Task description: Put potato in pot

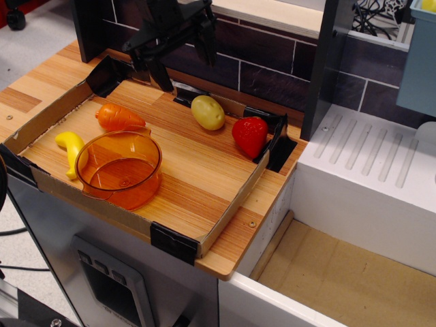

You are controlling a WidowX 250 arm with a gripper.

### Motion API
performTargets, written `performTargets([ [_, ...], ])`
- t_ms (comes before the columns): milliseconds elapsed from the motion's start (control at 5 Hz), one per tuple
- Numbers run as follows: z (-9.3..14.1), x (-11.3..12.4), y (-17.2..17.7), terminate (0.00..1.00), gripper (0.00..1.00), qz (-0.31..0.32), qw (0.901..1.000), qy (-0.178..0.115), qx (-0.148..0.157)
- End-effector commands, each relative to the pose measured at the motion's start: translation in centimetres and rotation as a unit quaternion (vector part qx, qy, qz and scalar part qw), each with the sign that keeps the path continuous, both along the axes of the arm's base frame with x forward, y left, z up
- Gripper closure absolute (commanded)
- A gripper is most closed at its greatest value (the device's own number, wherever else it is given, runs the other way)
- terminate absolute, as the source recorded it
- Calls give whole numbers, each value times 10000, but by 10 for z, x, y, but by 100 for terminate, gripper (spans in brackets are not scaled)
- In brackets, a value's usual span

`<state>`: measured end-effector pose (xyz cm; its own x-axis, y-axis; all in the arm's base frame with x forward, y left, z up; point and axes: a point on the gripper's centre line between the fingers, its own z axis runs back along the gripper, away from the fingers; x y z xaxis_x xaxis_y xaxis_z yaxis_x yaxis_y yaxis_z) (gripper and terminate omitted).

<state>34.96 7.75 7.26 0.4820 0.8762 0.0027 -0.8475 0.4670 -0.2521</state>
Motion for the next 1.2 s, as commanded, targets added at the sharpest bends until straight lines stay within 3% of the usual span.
performTargets([
  [0, -3, 18, 1, 0, 0, 399, 9985, -143, 334],
  [600, -25, 11, -13, 0, 0, 481, 9974, 46, 537],
  [1000, -47, 13, -4, 0, 0, 601, 9952, 160, 753],
])
